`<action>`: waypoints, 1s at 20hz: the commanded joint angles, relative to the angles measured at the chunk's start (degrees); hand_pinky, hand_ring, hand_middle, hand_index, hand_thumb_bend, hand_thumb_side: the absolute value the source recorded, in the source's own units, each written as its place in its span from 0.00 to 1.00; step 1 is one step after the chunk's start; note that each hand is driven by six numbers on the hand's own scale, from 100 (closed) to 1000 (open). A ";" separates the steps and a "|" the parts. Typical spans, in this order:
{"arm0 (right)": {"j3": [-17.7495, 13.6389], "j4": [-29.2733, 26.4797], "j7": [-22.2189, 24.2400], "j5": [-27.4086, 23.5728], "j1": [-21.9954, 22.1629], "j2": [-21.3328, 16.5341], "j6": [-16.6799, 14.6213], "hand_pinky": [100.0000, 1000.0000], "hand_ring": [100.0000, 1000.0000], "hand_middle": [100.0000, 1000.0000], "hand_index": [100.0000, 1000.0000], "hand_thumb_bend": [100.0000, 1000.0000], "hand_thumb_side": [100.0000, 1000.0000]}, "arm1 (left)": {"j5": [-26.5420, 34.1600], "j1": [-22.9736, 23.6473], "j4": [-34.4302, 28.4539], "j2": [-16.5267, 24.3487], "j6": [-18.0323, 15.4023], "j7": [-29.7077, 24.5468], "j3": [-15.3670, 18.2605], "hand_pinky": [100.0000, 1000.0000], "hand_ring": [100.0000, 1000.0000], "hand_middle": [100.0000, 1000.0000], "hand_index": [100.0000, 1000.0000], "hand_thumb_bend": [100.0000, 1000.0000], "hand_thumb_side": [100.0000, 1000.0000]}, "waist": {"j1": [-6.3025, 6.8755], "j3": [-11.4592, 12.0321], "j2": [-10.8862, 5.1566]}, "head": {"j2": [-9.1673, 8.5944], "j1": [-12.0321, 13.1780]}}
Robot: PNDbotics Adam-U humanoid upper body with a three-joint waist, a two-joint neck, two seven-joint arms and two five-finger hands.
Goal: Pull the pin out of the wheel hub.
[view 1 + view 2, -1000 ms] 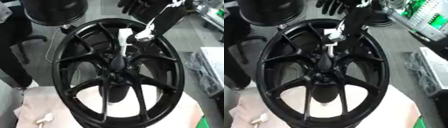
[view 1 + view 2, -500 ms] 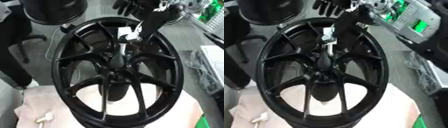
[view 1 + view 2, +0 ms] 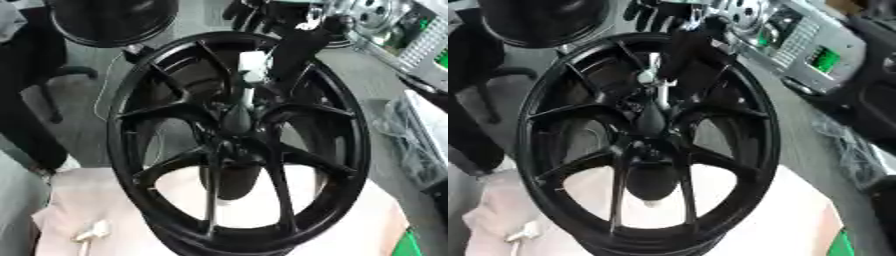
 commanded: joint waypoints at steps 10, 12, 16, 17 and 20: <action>-1.84 2.84 0.80 1.78 1.56 -0.67 -3.68 0.83 0.85 0.80 0.89 0.34 0.00 | 0.21 -0.65 -0.85 1.08 0.22 0.00 0.40 0.69 0.70 0.70 0.79 0.26 0.72 | 0.14 0.18 -0.32 | -1.01 -0.12; -1.95 3.33 0.80 2.49 1.77 -0.62 -4.38 0.83 0.85 0.80 0.89 0.33 0.00 | 0.21 -0.68 -0.88 1.06 0.21 -0.05 0.36 0.69 0.70 0.70 0.79 0.26 0.72 | 0.18 0.16 -0.28 | -1.01 -0.17; -2.36 3.57 0.27 4.15 1.80 -0.48 -5.96 0.83 0.85 0.80 0.89 0.33 0.00 | 0.17 -0.50 -0.88 1.04 0.25 -0.01 0.44 0.69 0.70 0.70 0.79 0.26 0.72 | 0.34 0.19 -0.13 | -0.88 -0.24; -2.58 3.53 -0.14 4.83 1.71 -0.44 -6.52 0.83 0.85 0.80 0.89 0.32 0.00 | 0.18 -0.48 -0.89 1.01 0.24 0.01 0.47 0.69 0.70 0.70 0.79 0.26 0.72 | 0.37 0.23 -0.07 | -0.90 -0.34; -3.15 3.58 -1.26 6.76 1.74 -0.51 -8.07 0.82 0.85 0.80 0.88 0.32 0.00 | 0.20 -0.36 -0.91 0.93 0.23 0.07 0.54 0.69 0.70 0.70 0.79 0.26 0.72 | 0.41 0.28 0.08 | -1.04 -0.37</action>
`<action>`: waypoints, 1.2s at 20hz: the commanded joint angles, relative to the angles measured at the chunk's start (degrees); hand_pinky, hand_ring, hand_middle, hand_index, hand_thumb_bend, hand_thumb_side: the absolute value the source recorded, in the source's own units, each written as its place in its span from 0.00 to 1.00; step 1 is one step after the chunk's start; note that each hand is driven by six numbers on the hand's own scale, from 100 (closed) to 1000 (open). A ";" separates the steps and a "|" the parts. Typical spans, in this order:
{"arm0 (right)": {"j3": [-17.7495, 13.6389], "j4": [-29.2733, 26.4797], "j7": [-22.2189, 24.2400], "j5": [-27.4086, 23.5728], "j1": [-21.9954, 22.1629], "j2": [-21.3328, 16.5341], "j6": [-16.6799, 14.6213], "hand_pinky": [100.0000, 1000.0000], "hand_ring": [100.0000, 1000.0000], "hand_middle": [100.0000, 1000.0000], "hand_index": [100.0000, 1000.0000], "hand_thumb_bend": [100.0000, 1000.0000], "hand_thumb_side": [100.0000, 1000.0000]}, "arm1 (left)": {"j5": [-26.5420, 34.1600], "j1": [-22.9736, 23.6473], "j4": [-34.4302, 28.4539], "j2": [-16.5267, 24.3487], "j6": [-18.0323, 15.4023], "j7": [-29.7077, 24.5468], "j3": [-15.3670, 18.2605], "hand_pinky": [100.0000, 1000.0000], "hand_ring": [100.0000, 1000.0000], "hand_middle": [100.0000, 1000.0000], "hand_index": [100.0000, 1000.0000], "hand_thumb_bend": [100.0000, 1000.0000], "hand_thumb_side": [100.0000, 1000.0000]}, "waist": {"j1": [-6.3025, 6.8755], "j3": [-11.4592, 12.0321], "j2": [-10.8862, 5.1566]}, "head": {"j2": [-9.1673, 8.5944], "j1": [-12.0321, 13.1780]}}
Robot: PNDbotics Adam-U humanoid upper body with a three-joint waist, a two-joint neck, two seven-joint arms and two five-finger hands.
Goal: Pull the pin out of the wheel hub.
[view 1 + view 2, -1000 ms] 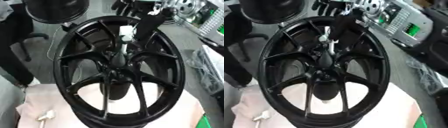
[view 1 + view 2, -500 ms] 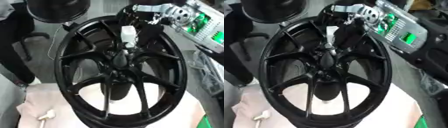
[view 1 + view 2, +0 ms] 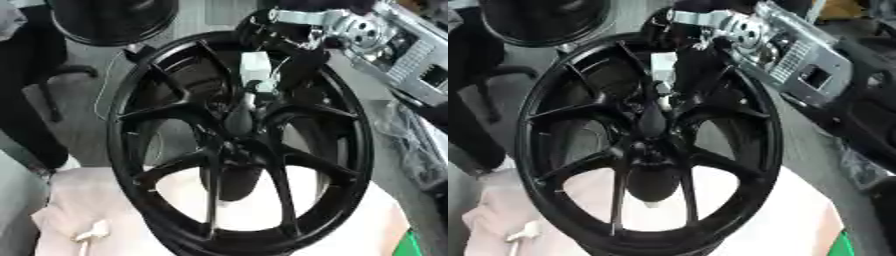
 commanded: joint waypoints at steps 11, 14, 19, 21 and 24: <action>-2.06 2.93 -1.23 5.10 -0.13 -0.28 -4.31 0.82 0.82 0.77 0.85 0.33 0.00 | 0.17 -0.51 -0.97 0.79 0.17 0.08 0.48 0.69 0.70 0.69 0.78 0.26 0.72 | 0.22 0.60 0.11 | -1.11 -0.09; -2.18 3.44 -1.04 6.01 0.14 -0.36 -5.51 0.83 0.83 0.77 0.84 0.32 0.00 | 0.23 -0.45 -0.92 0.67 0.26 0.17 0.40 0.69 0.70 0.69 0.78 0.26 0.72 | 0.06 0.66 0.32 | -1.21 0.07; -2.56 4.67 -0.71 6.91 0.22 -0.20 -7.06 0.83 0.83 0.78 0.83 0.31 0.00 | 0.26 -0.39 -0.93 0.57 0.32 0.24 0.35 0.69 0.70 0.69 0.78 0.26 0.72 | 0.03 0.78 0.42 | -1.43 0.08; -2.64 5.18 -0.64 7.04 0.29 -0.07 -7.47 0.82 0.83 0.78 0.83 0.32 0.00 | 0.28 -0.35 -0.93 0.51 0.35 0.26 0.35 0.69 0.70 0.69 0.78 0.26 0.72 | 0.03 0.87 0.46 | -1.47 0.09; -2.69 6.03 -0.67 7.19 0.58 0.28 -7.77 0.82 0.82 0.77 0.84 0.32 0.00 | 0.32 -0.39 -0.98 0.38 0.31 0.28 0.34 0.69 0.70 0.69 0.78 0.26 0.73 | 0.01 0.98 0.60 | -1.53 -0.02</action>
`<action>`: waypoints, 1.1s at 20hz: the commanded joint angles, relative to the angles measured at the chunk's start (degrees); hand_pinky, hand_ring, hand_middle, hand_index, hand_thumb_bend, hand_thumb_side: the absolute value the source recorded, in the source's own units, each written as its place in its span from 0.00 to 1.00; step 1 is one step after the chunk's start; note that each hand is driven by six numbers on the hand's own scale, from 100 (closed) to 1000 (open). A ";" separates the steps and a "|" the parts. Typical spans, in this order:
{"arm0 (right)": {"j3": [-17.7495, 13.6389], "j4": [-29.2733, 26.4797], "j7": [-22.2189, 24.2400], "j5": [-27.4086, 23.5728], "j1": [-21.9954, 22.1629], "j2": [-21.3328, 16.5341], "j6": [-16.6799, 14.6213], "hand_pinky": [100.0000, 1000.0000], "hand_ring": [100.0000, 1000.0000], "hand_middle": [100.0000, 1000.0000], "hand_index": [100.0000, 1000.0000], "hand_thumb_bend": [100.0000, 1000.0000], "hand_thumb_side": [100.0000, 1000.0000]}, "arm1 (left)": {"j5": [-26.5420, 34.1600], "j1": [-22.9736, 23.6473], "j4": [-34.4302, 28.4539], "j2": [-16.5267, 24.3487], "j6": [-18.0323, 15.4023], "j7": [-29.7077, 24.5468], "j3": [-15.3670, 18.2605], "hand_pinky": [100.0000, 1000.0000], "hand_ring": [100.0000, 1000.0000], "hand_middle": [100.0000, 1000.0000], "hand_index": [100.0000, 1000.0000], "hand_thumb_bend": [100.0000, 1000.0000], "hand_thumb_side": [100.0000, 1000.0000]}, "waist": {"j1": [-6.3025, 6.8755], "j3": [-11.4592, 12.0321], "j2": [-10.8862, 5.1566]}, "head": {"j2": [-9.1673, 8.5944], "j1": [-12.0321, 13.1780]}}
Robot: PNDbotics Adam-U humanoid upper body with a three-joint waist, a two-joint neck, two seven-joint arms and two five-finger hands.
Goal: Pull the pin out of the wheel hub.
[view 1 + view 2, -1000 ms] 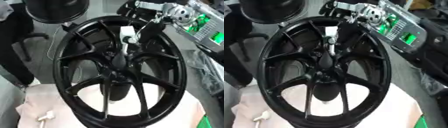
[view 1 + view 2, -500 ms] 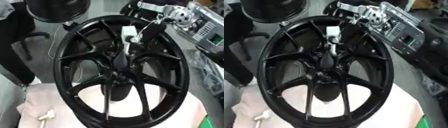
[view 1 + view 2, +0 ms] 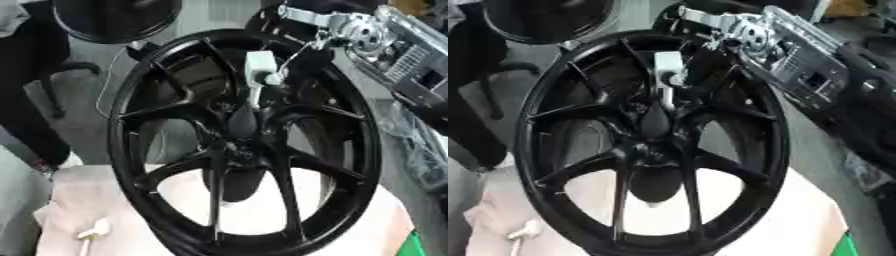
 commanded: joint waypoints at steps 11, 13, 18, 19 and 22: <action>-1.25 1.80 0.72 0.42 -0.20 -0.23 -1.05 0.81 0.81 0.71 0.79 0.30 0.00 | 0.31 -0.48 -0.96 0.66 0.08 -0.16 0.25 0.70 0.70 0.69 0.78 0.24 0.74 | -0.09 0.94 0.02 | -0.76 -0.68; -1.37 1.63 0.54 -0.05 -0.29 -0.33 -0.86 0.81 0.80 0.68 0.77 0.30 0.00 | 0.32 -0.53 -0.96 0.67 0.10 -0.21 0.22 0.70 0.70 0.69 0.78 0.24 0.74 | -0.12 0.96 0.07 | -0.73 -0.67; -1.37 1.33 -0.25 -1.24 -0.42 -0.47 0.11 0.81 0.78 0.64 0.75 0.31 0.00 | 0.30 -0.65 -0.95 0.66 0.15 -0.35 0.12 0.70 0.70 0.69 0.78 0.24 0.74 | -0.15 1.09 0.15 | -0.92 -0.71; -1.34 1.31 -0.27 -1.40 -0.42 -0.52 0.23 0.81 0.78 0.64 0.75 0.31 0.00 | 0.30 -0.65 -0.96 0.67 0.16 -0.38 0.11 0.70 0.70 0.69 0.78 0.24 0.74 | -0.15 1.12 0.17 | -0.97 -0.71; -1.37 1.15 -0.21 -1.71 -0.46 -0.70 0.50 0.81 0.77 0.63 0.74 0.31 0.00 | 0.29 -0.62 -0.95 0.70 0.17 -0.48 0.09 0.70 0.70 0.69 0.78 0.24 0.74 | -0.16 1.12 0.18 | -1.05 -0.67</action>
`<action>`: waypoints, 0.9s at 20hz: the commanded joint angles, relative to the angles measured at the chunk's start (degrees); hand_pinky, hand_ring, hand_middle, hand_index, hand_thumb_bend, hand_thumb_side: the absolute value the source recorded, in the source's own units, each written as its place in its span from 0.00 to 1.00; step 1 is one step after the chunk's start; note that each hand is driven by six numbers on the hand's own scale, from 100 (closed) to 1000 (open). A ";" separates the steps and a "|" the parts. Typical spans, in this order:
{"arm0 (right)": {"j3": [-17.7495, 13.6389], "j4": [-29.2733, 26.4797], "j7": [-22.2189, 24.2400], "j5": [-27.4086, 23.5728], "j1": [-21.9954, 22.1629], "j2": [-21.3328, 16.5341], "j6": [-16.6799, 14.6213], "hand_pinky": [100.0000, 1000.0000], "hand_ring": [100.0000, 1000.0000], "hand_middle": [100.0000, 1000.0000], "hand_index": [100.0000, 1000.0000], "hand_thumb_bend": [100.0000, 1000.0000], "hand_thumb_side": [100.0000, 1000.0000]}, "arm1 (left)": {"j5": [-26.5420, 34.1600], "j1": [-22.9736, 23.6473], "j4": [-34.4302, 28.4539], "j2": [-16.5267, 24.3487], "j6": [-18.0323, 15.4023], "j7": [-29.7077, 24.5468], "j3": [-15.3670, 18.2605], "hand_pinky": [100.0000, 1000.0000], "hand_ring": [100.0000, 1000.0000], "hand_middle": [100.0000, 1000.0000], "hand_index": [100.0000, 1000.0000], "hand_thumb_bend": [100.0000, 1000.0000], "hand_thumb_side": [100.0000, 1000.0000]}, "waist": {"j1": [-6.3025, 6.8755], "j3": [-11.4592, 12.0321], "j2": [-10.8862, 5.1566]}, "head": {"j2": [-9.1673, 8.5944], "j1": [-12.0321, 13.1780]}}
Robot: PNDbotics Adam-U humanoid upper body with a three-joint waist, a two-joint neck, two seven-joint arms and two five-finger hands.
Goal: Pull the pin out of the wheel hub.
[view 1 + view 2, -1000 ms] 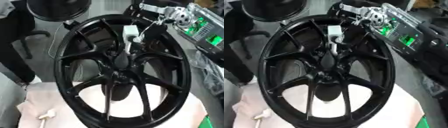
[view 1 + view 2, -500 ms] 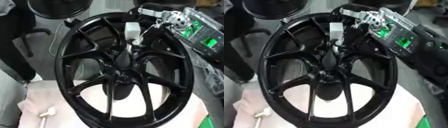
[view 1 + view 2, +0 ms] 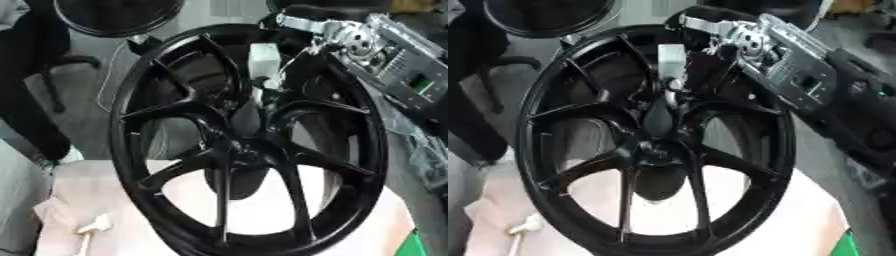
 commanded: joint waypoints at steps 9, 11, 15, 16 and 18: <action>-1.32 -1.45 0.55 -0.36 -1.19 -2.29 1.20 0.80 0.72 0.52 0.70 0.31 0.00 | 0.14 -0.58 -0.93 0.76 -0.05 -0.42 0.08 0.70 0.70 0.69 0.78 0.23 0.75 | 0.12 -0.10 -0.76 | -1.11 0.18; -1.26 -1.32 1.02 -0.45 -1.12 -2.26 1.36 0.79 0.70 0.49 0.69 0.31 0.00 | 0.12 -0.56 -0.94 0.74 -0.06 -0.45 0.09 0.70 0.70 0.69 0.78 0.23 0.75 | 0.12 -0.06 -0.73 | -1.14 0.17; -1.28 -1.02 1.90 -1.33 -1.21 -2.11 1.80 0.79 0.67 0.43 0.65 0.32 0.00 | 0.06 -0.48 -0.93 0.74 -0.03 -0.45 0.13 0.70 0.70 0.69 0.78 0.23 0.75 | 0.11 -0.01 -0.75 | -1.14 0.16; -1.30 -1.09 2.01 -1.59 -1.27 -2.12 1.89 0.78 0.66 0.42 0.64 0.32 0.00 | 0.06 -0.43 -0.92 0.74 -0.02 -0.45 0.14 0.70 0.70 0.69 0.78 0.23 0.75 | 0.10 -0.03 -0.77 | -1.14 0.17; -1.29 -1.27 2.21 -2.01 -1.35 -2.14 2.03 0.78 0.64 0.38 0.59 0.31 0.00 | 0.04 -0.42 -0.93 0.72 -0.03 -0.45 0.15 0.70 0.70 0.69 0.78 0.23 0.75 | 0.07 -0.09 -0.83 | -1.18 0.17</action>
